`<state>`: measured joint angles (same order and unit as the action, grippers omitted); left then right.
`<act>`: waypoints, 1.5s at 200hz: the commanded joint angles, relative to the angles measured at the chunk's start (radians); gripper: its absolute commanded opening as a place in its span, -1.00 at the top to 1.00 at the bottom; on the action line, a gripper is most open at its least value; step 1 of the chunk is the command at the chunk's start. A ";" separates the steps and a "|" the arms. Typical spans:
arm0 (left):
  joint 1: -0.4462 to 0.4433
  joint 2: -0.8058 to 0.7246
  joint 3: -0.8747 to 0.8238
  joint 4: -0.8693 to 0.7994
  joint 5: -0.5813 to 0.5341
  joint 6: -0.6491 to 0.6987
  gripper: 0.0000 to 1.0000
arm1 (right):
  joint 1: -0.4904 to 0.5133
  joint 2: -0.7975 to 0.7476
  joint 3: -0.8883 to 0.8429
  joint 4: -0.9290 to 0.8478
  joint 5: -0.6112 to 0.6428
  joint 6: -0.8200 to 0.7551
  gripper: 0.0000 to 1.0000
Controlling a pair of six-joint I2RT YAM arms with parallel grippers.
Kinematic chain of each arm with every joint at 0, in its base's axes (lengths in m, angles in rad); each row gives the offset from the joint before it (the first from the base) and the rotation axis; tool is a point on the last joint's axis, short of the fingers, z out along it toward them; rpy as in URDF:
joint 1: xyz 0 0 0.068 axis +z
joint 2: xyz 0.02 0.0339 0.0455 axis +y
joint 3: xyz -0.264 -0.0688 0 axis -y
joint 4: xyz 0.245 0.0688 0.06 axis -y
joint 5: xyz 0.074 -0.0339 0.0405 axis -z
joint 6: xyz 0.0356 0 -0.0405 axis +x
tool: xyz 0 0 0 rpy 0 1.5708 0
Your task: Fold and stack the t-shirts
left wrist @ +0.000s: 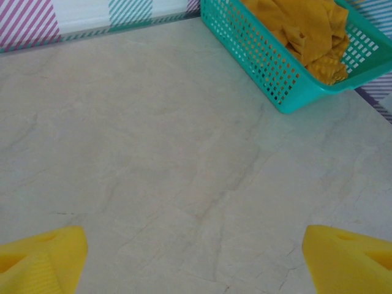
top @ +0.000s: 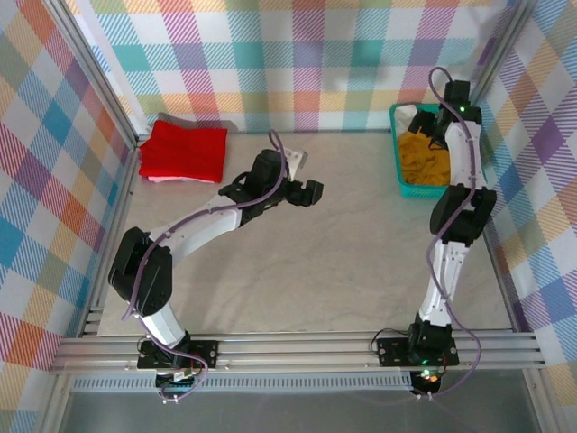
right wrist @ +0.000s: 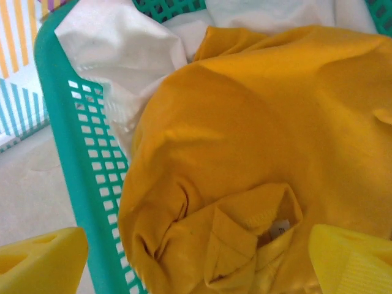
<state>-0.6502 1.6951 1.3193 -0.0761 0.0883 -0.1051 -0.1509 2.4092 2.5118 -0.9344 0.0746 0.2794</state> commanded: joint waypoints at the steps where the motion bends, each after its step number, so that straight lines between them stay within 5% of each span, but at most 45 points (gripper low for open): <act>1: 0.003 -0.067 -0.051 0.009 -0.012 -0.022 -0.82 | 0.009 0.118 0.180 -0.177 0.021 -0.015 -0.82; 48: 0.001 -0.143 -0.138 -0.008 -0.057 -0.009 -0.83 | 0.007 0.211 0.155 -0.081 0.002 -0.006 -0.67; 124: 0.001 -0.149 -0.151 0.009 -0.059 -0.021 -0.83 | -0.010 0.173 0.165 -0.070 -0.040 0.015 1.00; 223: 0.001 -0.231 -0.204 0.143 -0.073 -0.038 -0.86 | 0.088 -0.340 0.138 -0.096 -0.024 -0.085 1.00; 252: 0.001 -0.292 -0.224 0.183 -0.101 -0.022 -0.87 | 0.231 -0.461 0.222 -0.102 0.082 -0.202 1.00; 300: 0.001 -0.373 -0.239 0.188 -0.135 0.034 -0.90 | 0.641 -0.605 0.244 0.060 0.360 -0.550 1.00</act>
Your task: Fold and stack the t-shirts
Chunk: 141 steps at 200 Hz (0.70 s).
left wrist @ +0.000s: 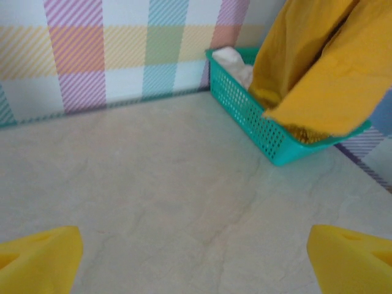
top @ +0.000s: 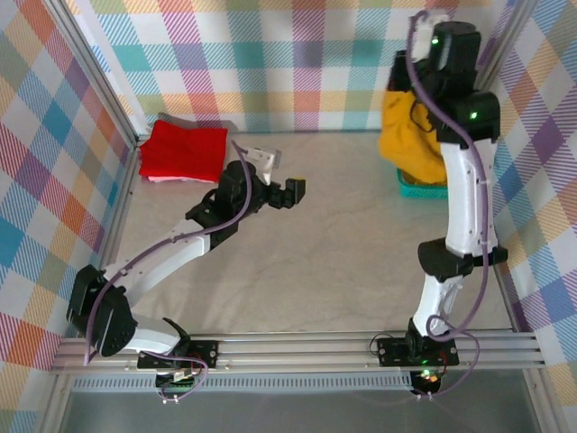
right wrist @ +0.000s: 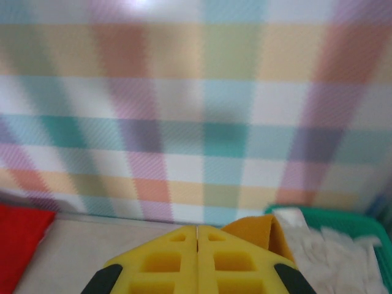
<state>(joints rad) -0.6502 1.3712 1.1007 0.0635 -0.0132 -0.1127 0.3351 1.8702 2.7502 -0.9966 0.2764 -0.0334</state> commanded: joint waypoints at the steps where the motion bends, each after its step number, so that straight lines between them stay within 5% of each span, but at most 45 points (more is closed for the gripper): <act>1: 0.001 -0.050 -0.022 0.051 -0.034 0.043 -0.90 | 0.164 -0.067 0.003 0.127 0.162 -0.246 1.00; 24: 0.001 -0.094 -0.053 0.046 -0.075 0.057 -0.92 | 0.314 -0.052 -0.031 0.191 0.234 -0.340 1.00; 52: 0.004 -0.194 -0.158 0.061 -0.162 0.058 -0.89 | 0.332 -0.015 -0.236 0.221 0.146 -0.123 0.95; 73: 0.009 -0.300 -0.281 0.078 -0.207 0.052 -0.64 | 0.327 0.049 -0.450 0.328 0.055 0.061 0.52; 80: 0.017 -0.340 -0.325 0.079 -0.211 0.037 -0.43 | 0.318 0.099 -0.453 0.314 -0.012 0.121 0.26; 109: 0.050 -0.457 -0.437 -0.012 -0.202 -0.011 0.33 | 0.268 0.254 -0.377 0.195 -0.218 0.292 -0.11; 124: 0.062 -0.492 -0.465 -0.062 -0.205 -0.025 0.31 | 0.260 0.219 -0.459 0.215 -0.215 0.289 -0.20; 134: 0.068 -0.495 -0.475 -0.091 -0.173 -0.025 -0.03 | 0.245 0.164 -0.564 0.260 -0.224 0.299 -0.25; 141: 0.069 -0.484 -0.476 -0.107 -0.139 -0.025 -0.10 | 0.221 0.118 -0.648 0.294 -0.247 0.329 -0.25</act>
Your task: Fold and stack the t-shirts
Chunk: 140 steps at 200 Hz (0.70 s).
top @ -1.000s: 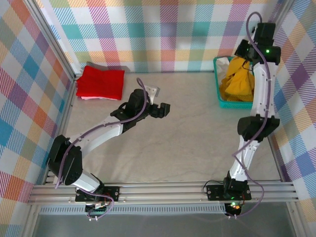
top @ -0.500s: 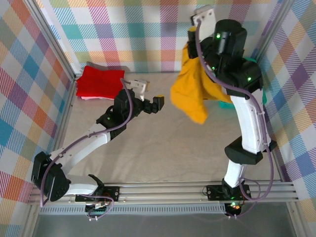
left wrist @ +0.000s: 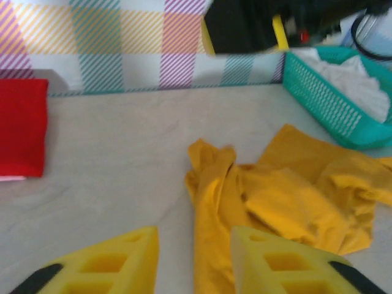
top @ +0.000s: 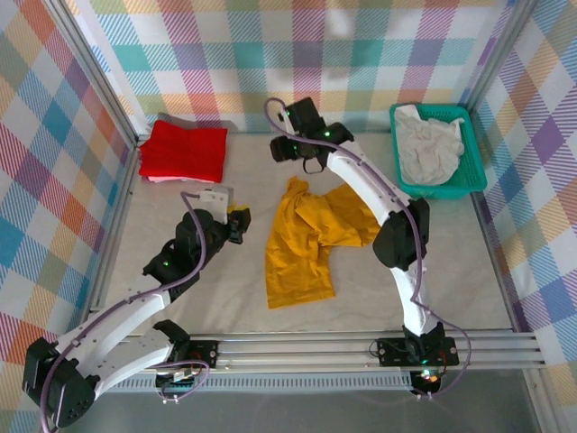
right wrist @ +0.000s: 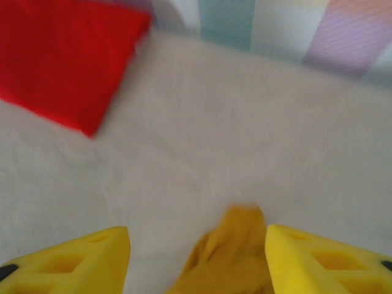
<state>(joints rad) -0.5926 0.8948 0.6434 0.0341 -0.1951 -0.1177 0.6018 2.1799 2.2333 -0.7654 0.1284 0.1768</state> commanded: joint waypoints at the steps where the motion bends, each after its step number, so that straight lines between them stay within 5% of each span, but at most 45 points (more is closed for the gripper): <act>1: 0.011 -0.005 -0.019 -0.080 0.049 -0.020 -0.10 | -0.051 -0.199 -0.144 0.068 -0.105 0.124 -0.26; 21: 0.010 0.097 -0.012 -0.099 0.166 -0.050 -0.36 | -0.146 -0.351 -0.426 0.188 -0.174 0.245 -0.26; 65: -0.053 0.382 -0.001 -0.093 0.310 -0.194 -0.50 | -0.278 -0.608 -0.836 0.233 -0.112 0.290 -0.28; 98: -0.097 0.406 -0.076 -0.086 0.304 -0.302 -0.54 | -0.331 -0.781 -1.037 0.207 -0.004 0.278 -0.37; 140: -0.160 0.360 -0.169 -0.039 0.365 -0.399 -0.45 | -0.545 -0.837 -1.164 0.172 -0.065 0.308 -0.37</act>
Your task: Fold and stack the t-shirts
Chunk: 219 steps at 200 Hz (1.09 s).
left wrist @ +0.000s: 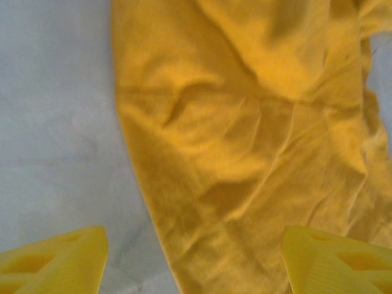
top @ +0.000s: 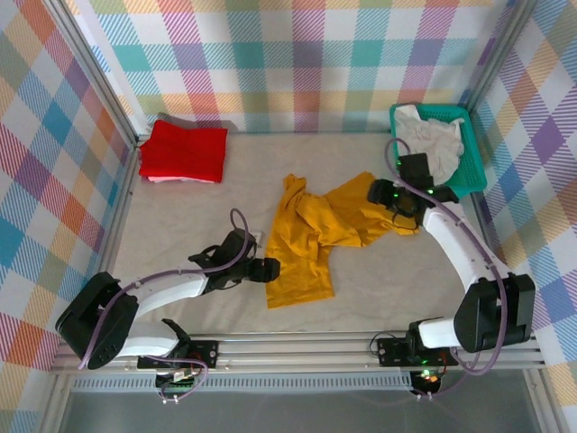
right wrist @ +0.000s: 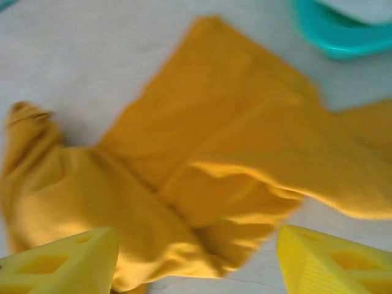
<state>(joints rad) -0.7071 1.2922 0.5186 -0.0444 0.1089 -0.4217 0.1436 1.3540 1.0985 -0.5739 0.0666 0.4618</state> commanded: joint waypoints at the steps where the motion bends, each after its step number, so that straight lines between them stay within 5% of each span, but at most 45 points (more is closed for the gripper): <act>1: -0.049 -0.038 -0.046 0.039 0.060 -0.097 -0.45 | -0.089 -0.011 -0.031 -0.020 -0.002 0.022 -0.38; 48: -0.103 -0.010 -0.073 0.087 0.052 -0.089 -0.30 | -0.271 0.107 -0.100 0.048 -0.127 0.051 -0.37; 83: -0.122 0.134 -0.045 0.201 0.084 -0.095 -0.11 | -0.302 0.183 -0.124 0.104 -0.119 0.052 -0.38; 105: -0.123 0.200 -0.025 0.221 0.089 -0.079 0.17 | -0.342 0.224 -0.150 0.152 -0.165 0.064 -0.38; 128: -0.123 0.222 -0.011 0.224 0.074 -0.068 0.71 | -0.348 0.269 -0.149 0.199 -0.182 0.044 -0.36; 133: -0.124 0.221 -0.007 0.218 0.064 -0.065 0.98 | -0.349 0.283 -0.140 0.196 -0.189 0.039 -0.34; 162: -0.119 0.123 0.006 0.115 -0.085 -0.057 1.00 | -0.349 0.316 -0.131 0.202 -0.260 0.039 -0.02; 196: -0.057 -0.101 -0.017 0.029 -0.216 -0.056 1.00 | -0.349 0.271 -0.136 0.197 -0.280 0.043 0.81; 219: -0.004 -0.244 0.010 -0.081 -0.279 -0.036 1.00 | -0.347 0.205 -0.128 0.170 -0.315 0.050 1.00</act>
<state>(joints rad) -0.7578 1.1687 0.5068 -0.0093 -0.0551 -0.4847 -0.2020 1.6440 0.9516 -0.3862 -0.1860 0.5079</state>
